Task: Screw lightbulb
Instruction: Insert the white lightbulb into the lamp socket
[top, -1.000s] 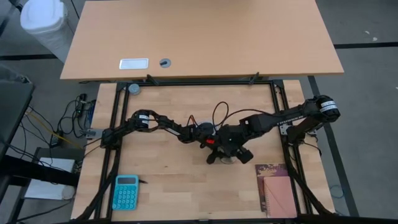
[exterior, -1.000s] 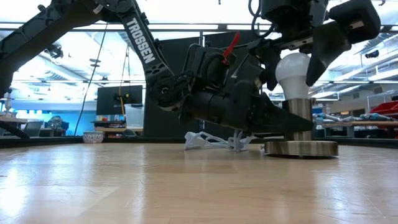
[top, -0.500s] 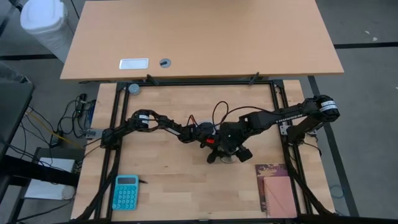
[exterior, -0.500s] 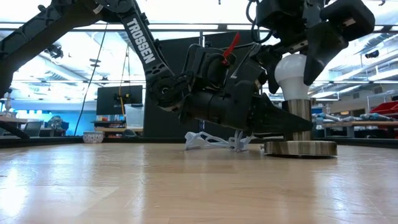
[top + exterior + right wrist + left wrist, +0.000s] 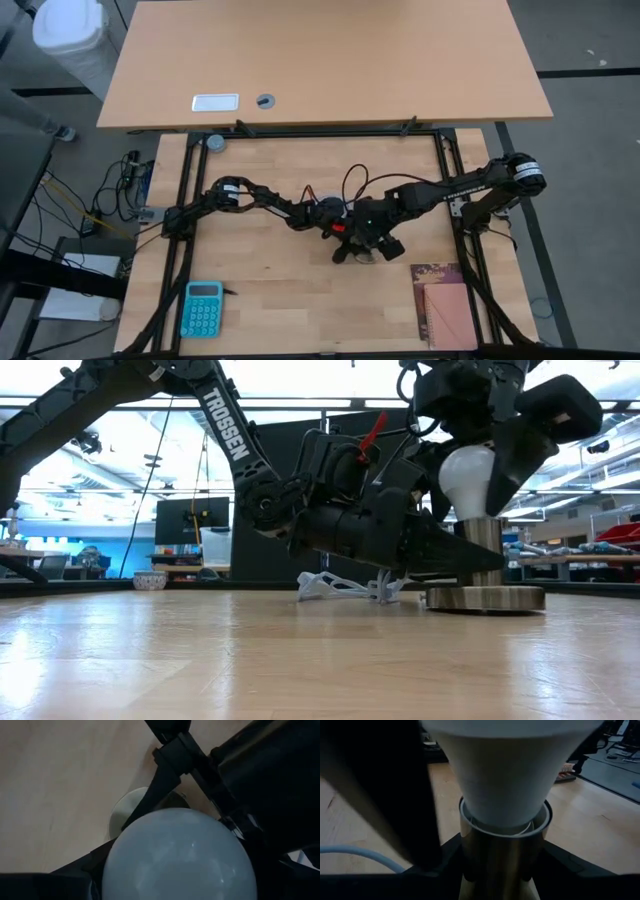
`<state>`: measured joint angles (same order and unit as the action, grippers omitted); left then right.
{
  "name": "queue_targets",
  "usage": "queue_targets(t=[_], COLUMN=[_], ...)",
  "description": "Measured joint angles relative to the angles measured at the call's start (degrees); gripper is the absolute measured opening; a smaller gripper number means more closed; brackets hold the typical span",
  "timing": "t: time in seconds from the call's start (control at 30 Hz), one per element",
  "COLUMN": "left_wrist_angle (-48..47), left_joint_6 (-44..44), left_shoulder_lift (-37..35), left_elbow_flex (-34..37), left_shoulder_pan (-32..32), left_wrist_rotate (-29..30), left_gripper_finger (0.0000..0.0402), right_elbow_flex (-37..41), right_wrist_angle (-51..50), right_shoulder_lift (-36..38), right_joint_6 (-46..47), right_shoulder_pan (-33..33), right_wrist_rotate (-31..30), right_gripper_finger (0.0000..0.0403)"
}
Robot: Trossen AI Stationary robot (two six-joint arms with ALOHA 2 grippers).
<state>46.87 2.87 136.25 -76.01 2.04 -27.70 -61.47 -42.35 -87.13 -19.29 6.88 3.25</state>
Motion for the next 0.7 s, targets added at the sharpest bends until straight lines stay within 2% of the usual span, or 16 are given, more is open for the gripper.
queue_targets(t=[0.5, 0.7], left_wrist_angle=[-0.13, -0.11], left_joint_6=[-0.13, -0.35], left_shoulder_lift=[-0.02, -0.02], left_elbow_flex=[0.00, 0.04], left_shoulder_pan=[0.04, 0.09], left_wrist_rotate=[-0.02, -0.02], left_gripper_finger=[0.0198, 0.0198], right_elbow_flex=[0.00, 0.00], right_wrist_angle=[0.05, 0.07], right_shoulder_lift=[0.00, 0.00], right_joint_6=[-0.28, -0.77], right_shoulder_pan=[0.19, 0.19], right_wrist_rotate=[-0.28, 0.93], right_gripper_finger=[0.0305, 0.0268])
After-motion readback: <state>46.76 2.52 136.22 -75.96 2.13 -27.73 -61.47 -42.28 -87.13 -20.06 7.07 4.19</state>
